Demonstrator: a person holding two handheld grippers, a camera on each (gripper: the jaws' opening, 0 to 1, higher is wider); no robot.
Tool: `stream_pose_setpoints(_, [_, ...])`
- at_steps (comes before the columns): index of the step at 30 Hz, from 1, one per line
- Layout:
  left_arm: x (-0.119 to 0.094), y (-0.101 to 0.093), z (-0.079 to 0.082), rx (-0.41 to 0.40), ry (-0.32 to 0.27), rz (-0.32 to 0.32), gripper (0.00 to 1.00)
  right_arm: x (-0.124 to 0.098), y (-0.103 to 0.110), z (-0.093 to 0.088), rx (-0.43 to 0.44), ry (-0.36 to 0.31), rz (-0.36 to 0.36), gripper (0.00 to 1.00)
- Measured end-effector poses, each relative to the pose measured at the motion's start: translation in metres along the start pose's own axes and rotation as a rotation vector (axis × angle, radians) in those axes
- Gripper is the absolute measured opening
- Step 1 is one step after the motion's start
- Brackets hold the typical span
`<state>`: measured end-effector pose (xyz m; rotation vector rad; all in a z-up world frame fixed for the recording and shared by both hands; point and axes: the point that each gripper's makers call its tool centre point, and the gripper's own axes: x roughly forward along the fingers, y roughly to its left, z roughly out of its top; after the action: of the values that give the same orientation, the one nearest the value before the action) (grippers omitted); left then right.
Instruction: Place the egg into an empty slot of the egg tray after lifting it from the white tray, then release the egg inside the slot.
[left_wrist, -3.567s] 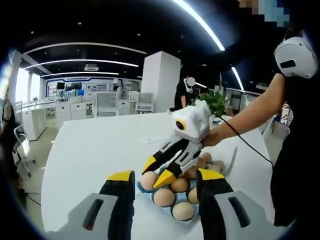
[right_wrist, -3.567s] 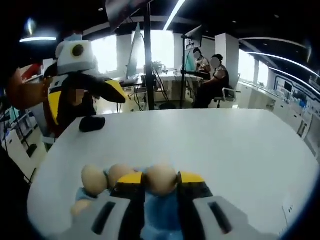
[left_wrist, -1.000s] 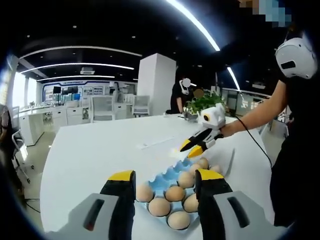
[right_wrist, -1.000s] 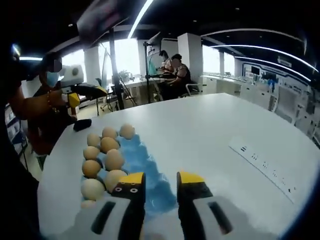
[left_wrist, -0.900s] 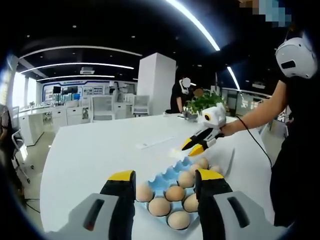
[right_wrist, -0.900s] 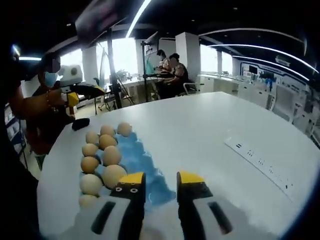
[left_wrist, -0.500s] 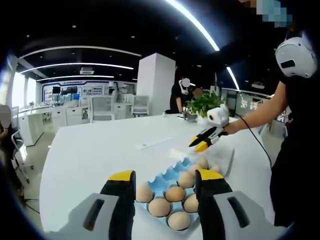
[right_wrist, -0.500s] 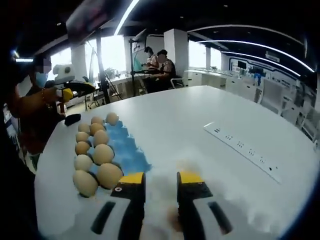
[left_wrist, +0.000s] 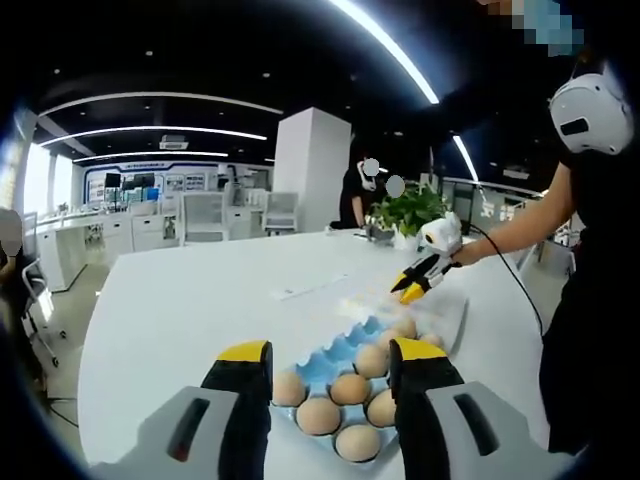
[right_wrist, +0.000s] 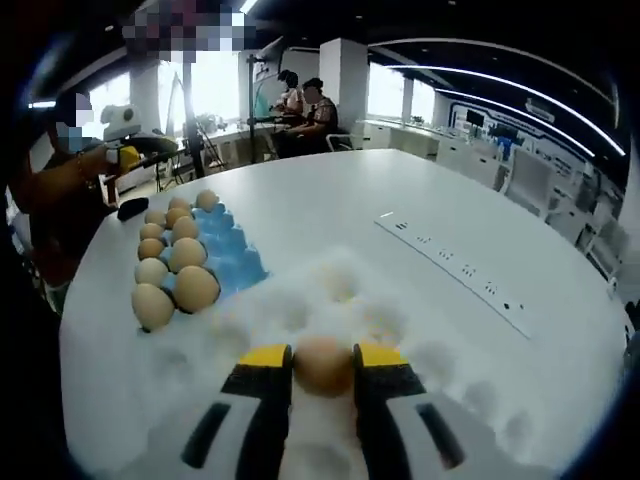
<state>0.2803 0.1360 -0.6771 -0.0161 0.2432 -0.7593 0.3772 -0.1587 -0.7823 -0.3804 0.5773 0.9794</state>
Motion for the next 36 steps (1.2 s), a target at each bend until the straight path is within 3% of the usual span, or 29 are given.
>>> stream_pose_setpoints(12, [-0.004, 0.002, 0.0, 0.0, -0.003, 0.011, 0.47, 0.002, 0.001, -0.001, -0.037, -0.004, 0.037, 0.26])
stream_pose_setpoints(16, [-0.004, 0.002, -0.001, 0.0, 0.0, 0.01, 0.46, 0.001, 0.004, -0.003, -0.106, 0.001, 0.071, 0.26])
stream_pose_setpoints(23, [-0.005, 0.004, -0.001, -0.002, 0.0, 0.019, 0.46, 0.002, 0.004, -0.003, -0.135, 0.03, 0.096, 0.25])
stream_pose_setpoints(27, [-0.006, 0.005, -0.002, -0.002, 0.002, 0.02, 0.46, 0.001, 0.002, -0.003, -0.06, 0.026, 0.085, 0.24])
stream_pose_setpoints(36, [-0.002, 0.001, -0.002, -0.004, -0.003, 0.01, 0.46, -0.01, 0.004, 0.006, -0.079, 0.043, 0.077, 0.23])
